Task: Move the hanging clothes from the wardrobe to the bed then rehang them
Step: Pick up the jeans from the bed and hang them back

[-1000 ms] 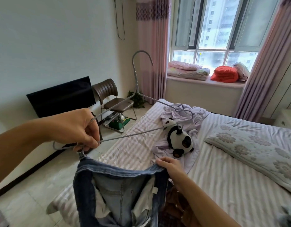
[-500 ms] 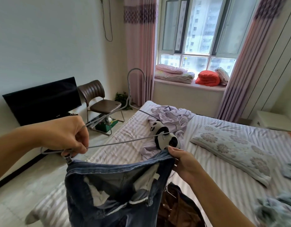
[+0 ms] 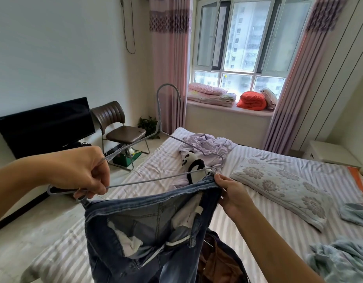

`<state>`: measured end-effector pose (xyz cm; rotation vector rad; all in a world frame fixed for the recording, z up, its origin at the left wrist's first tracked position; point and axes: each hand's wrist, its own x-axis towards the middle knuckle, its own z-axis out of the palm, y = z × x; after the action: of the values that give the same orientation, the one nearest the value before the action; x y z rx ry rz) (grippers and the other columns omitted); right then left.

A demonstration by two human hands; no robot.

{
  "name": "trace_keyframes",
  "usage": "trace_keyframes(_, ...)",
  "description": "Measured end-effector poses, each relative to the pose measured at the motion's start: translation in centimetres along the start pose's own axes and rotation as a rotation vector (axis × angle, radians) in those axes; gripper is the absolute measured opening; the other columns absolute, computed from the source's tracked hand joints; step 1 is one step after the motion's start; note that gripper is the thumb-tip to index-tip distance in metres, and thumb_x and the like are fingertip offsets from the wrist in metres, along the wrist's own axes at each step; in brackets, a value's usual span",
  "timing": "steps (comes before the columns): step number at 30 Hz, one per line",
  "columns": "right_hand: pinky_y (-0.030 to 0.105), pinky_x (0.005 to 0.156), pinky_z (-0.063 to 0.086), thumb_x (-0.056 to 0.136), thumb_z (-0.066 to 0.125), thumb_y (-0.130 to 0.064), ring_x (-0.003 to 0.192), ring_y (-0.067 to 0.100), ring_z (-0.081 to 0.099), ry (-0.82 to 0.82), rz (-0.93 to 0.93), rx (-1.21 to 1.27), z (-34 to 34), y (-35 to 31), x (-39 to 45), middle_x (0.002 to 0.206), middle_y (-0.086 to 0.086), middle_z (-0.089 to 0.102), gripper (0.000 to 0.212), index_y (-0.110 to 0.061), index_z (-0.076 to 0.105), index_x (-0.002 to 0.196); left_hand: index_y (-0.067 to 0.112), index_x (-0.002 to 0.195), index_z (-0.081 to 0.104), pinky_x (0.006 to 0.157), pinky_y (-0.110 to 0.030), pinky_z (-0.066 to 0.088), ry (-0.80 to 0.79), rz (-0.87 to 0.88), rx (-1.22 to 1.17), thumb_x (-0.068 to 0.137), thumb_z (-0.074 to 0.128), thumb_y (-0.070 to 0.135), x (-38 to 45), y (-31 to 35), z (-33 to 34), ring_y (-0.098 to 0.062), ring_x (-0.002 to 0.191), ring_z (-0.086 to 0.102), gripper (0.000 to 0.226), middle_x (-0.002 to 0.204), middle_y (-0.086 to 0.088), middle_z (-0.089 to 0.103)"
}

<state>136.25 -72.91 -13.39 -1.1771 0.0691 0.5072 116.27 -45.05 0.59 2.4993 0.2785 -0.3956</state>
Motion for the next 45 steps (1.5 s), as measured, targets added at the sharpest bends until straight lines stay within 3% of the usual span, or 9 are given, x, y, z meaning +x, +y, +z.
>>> trace_keyframes(17, 0.031, 0.063, 0.052, 0.089, 0.065, -0.004, 0.069, 0.018, 0.062, 0.058, -0.11, -0.005, 0.6, 0.2, -0.9, 0.082, 0.01, 0.067, 0.007, -0.004, 0.07, 0.094, 0.007, 0.067, 0.073, 0.052, -0.028, 0.047, -0.087, -0.001, -0.007, 0.084, 0.071, 0.002, -0.4, -0.1, 0.1, -0.025, 0.051, 0.057, 0.018, 0.065, -0.018, 0.069)
trace_keyframes(22, 0.03, 0.066, 0.053, 0.089, 0.066, -0.003, 0.075, 0.019, 0.063, 0.069, -0.197, -0.049, 0.7, 0.6, -1.2, 0.085, 0.011, 0.068, 0.007, -0.006, 0.072, 0.09, 0.007, 0.067, 0.072, 0.052, -0.029, 0.048, -0.096, -0.022, -0.006, 0.083, 0.072, 0.002, -0.3, -0.3, 0.2, -0.025, 0.051, 0.058, 0.017, 0.064, -0.019, 0.069)
trace_keyframes(30, 0.034, 0.078, 0.058, 0.088, 0.07, -0.006, 0.079, 0.018, 0.069, 0.106, -0.474, -0.37, 0.2, 1.2, -1.0, 0.083, 0.003, 0.073, 0.013, -0.017, 0.076, 0.086, 0.006, 0.069, 0.073, 0.05, -0.027, 0.047, -0.068, -0.015, -0.022, 0.083, 0.071, 0.002, -0.1, -0.2, 0.3, -0.027, 0.053, 0.057, 0.015, 0.065, -0.019, 0.069)
trace_keyframes(39, 0.033, 0.083, 0.059, 0.078, 0.08, -0.01, 0.078, 0.006, 0.071, 0.161, -0.631, -0.654, 0.0, 1.4, -0.5, 0.081, -0.013, 0.074, 0.017, -0.021, 0.079, 0.091, 0.006, 0.068, 0.075, 0.05, -0.027, 0.049, 0.117, 0.092, -0.131, 0.082, 0.073, -0.002, 0.1, -0.8, 0.8, -0.025, 0.046, 0.056, 0.016, 0.06, -0.02, 0.067)
trace_keyframes(42, 0.029, 0.08, 0.059, 0.076, 0.081, -0.011, 0.072, 0.0, 0.068, 0.183, -0.724, -0.803, 0.6, 1.7, -0.6, 0.073, -0.02, 0.068, 0.018, -0.016, 0.08, 0.093, 0.006, 0.068, 0.076, 0.05, -0.025, 0.049, 0.153, 0.112, -0.14, 0.08, 0.074, -0.001, 0.3, -1.0, 1.2, -0.025, 0.046, 0.056, 0.015, 0.059, -0.018, 0.067)
trace_keyframes(45, 0.029, 0.075, 0.06, 0.075, 0.083, -0.011, 0.069, 0.002, 0.069, 0.176, -0.704, -0.766, 0.7, 2.0, -0.6, 0.073, -0.015, 0.072, 0.016, -0.019, 0.079, 0.088, 0.005, 0.068, 0.076, 0.048, -0.026, 0.048, 0.173, 0.114, -0.153, 0.08, 0.074, -0.003, 0.1, -1.4, 1.4, -0.026, 0.046, 0.056, 0.015, 0.059, -0.019, 0.067)
